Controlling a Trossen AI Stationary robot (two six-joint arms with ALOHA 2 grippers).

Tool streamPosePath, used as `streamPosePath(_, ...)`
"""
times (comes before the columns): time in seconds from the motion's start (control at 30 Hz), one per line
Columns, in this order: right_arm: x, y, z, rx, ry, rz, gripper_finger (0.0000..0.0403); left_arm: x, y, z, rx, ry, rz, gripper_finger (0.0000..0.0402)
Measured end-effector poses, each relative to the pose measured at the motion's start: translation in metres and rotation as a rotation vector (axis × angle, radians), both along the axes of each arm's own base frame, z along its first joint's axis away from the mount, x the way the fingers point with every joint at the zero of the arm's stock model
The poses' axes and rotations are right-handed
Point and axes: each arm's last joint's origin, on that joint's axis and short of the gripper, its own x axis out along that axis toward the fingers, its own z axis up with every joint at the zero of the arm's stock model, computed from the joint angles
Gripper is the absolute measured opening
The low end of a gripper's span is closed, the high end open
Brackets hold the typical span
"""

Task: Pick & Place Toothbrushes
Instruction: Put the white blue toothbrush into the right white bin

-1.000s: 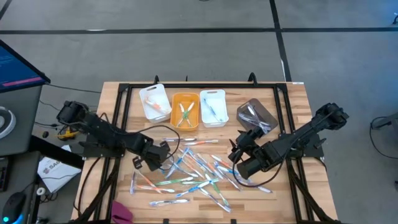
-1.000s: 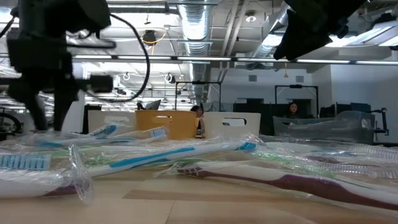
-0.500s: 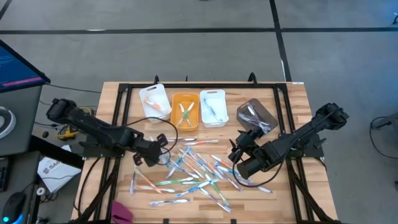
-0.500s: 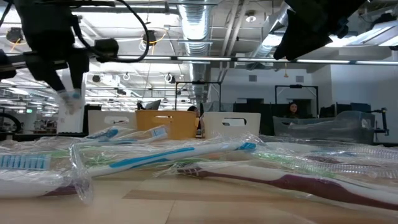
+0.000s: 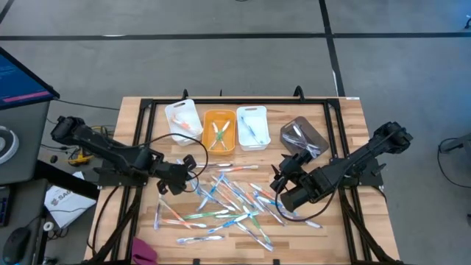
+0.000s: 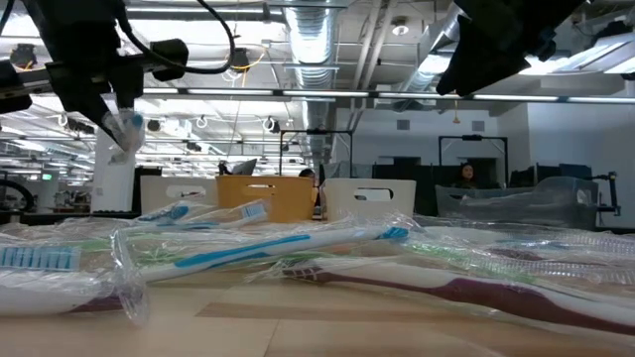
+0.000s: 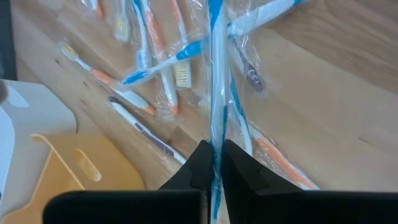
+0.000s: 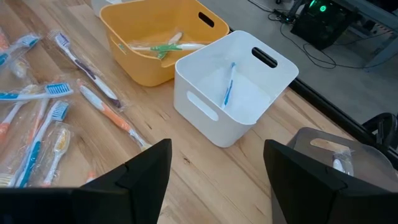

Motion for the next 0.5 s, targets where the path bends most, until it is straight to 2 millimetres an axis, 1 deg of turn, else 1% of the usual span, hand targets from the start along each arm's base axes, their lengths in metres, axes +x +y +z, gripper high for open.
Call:
streamPosePath(0.27,0.000,0.000,0.000,0.002,-0.003,0.000,0.0249,0.001,-0.007,0.003,-0.023,-0.047,-0.033,0.0008)
streamPosePath(0.5,0.001,0.000,0.000,0.006,-0.011,0.000,0.0249,0.006,-0.014,0.008,-0.166,-0.089,-0.123,0.0008)
